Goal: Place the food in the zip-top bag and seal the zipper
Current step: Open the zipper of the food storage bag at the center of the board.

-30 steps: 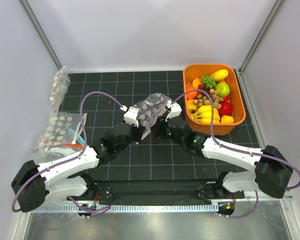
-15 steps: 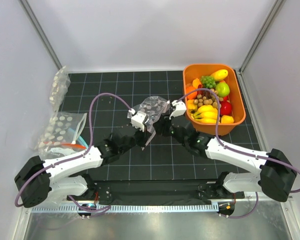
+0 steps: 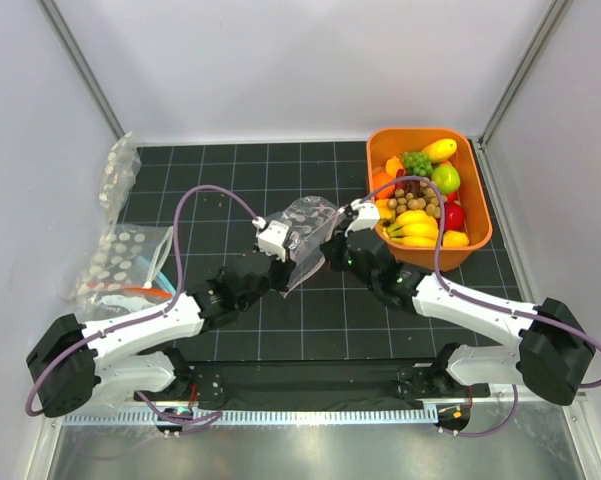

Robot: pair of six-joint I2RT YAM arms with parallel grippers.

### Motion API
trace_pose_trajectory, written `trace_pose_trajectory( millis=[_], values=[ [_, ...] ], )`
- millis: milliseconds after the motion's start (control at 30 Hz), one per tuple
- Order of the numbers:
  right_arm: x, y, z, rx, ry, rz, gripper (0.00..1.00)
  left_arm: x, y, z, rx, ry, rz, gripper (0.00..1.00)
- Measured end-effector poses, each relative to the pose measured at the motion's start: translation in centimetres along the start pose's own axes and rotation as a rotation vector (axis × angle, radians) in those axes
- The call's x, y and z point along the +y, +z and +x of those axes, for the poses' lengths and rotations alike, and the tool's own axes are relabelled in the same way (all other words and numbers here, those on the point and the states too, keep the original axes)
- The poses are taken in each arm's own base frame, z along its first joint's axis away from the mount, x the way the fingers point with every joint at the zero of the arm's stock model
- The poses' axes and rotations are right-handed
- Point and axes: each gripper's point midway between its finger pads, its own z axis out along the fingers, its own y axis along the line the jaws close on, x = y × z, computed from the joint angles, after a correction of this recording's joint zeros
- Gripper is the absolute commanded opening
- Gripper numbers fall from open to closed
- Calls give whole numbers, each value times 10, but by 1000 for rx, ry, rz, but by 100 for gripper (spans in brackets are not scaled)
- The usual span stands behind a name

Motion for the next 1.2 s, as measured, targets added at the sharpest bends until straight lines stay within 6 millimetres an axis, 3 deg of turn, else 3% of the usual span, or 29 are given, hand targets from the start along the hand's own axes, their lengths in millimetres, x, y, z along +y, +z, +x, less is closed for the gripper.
trace_pose_trajectory(
  millis=[67, 167, 500, 800, 933, 1067, 1200],
  values=[
    [2, -1, 2, 9, -17, -12, 1, 5, -1, -1, -5, 3, -28, 25],
    [12, -2, 9, 24, -59, -39, 1, 9, -3, -3, -9, 4, -46, 35],
    [50, -9, 32, 76, -194, -160, 1, 14, -5, -4, -13, 7, -68, 37],
    [52, -10, 30, 60, -219, -163, 1, 30, -7, -8, -16, 11, -171, 1],
    [33, -6, 24, 35, -197, -48, 1, 52, -15, -15, -17, 21, -306, 0],
    [12, 5, 16, 38, -125, 24, 1, 76, -37, -29, -53, 37, -443, 0],
    [9, 17, 14, 64, -41, -6, 4, 76, -55, -44, -90, 50, -479, 0]
  ],
)
